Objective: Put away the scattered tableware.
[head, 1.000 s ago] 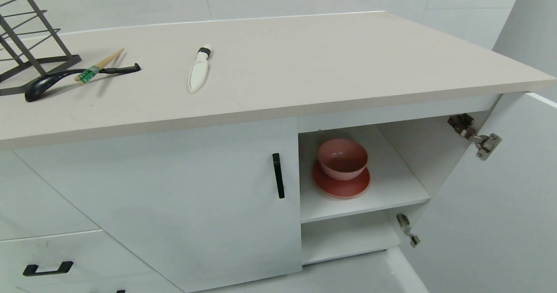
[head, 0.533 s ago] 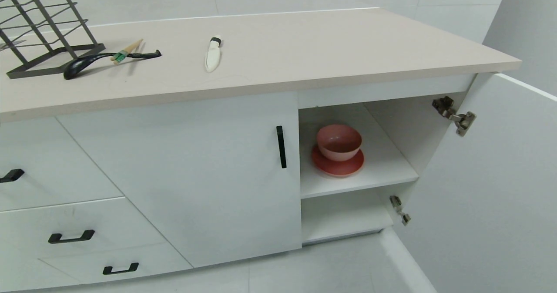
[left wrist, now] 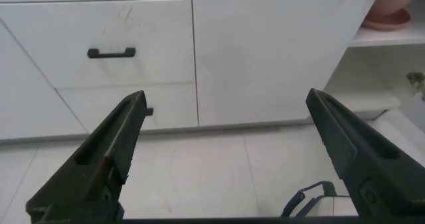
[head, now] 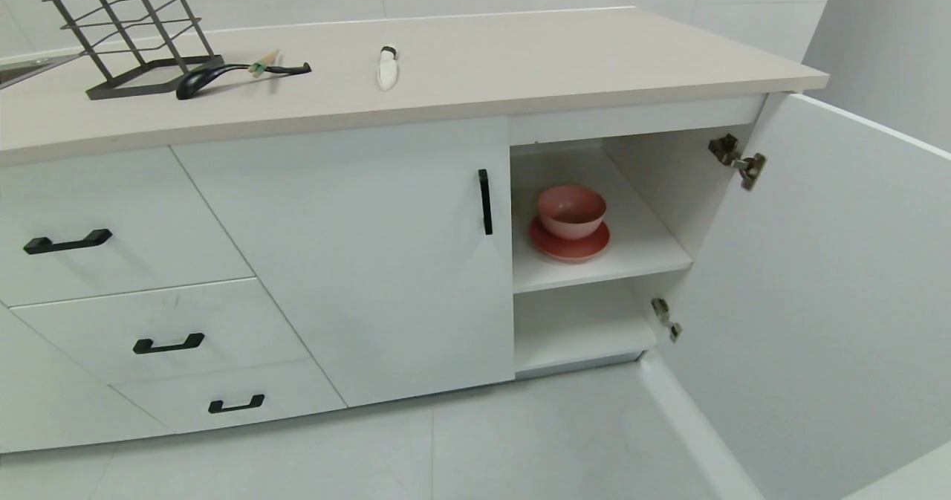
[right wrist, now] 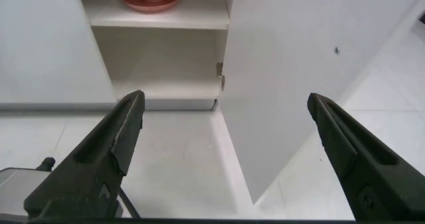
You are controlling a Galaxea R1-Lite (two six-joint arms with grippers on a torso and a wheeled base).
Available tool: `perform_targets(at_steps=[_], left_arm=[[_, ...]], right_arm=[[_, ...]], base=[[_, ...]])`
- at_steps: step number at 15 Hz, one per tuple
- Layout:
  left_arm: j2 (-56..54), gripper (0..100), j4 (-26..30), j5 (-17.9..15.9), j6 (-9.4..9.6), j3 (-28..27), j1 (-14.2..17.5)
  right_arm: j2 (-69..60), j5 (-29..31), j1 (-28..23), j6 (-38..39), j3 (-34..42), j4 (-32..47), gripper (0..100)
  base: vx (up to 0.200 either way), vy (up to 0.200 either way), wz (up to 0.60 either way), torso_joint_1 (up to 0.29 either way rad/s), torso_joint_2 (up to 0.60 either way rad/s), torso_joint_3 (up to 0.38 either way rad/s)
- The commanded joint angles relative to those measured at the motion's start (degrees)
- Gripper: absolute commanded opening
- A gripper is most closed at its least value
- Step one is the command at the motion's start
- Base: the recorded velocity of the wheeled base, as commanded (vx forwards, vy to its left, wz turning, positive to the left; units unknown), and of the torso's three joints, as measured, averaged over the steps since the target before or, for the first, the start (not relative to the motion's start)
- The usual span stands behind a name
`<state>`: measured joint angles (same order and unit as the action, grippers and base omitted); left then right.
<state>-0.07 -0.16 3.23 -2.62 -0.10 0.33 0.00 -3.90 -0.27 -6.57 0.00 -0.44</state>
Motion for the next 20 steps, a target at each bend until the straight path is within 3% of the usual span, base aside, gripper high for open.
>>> perform_targets(at_steps=[1, 13, 16, 19, 20], left_arm=[[0.1, 100, -0.1, 0.1, -0.10, 0.0, 0.0], [0.1, 100, -0.1, 0.2, -0.28, 0.1, 0.0], [0.1, 100, -0.1, 0.1, -0.28, 0.1, 0.0], [0.1, 100, -0.1, 0.1, -0.28, 0.1, 0.0], [0.1, 100, -0.1, 0.1, -0.19, 0.1, 0.0]], right_arm=[[0.1, -0.1, 0.0, 0.0, 0.0, 0.0, 100], [0.1, 0.0, 0.0, 0.2, 0.0, 0.0, 100], [0.1, 0.0, 0.0, 0.1, 0.0, 0.0, 100], [0.1, -0.1, 0.0, 0.0, 0.0, 0.0, 100], [0.1, 0.0, 0.0, 0.1, 0.0, 0.1, 0]], base=[[0.000, -0.200, 0.00, 0.002, 0.00, 0.007], [0.000, -0.200, 0.00, 0.002, 0.00, 0.001], [-0.200, -0.067, 0.00, 0.001, 0.00, 0.002], [0.000, -0.200, 0.00, 0.002, 0.00, 0.004], [0.000, 0.000, 0.00, 0.000, 0.00, 0.000]])
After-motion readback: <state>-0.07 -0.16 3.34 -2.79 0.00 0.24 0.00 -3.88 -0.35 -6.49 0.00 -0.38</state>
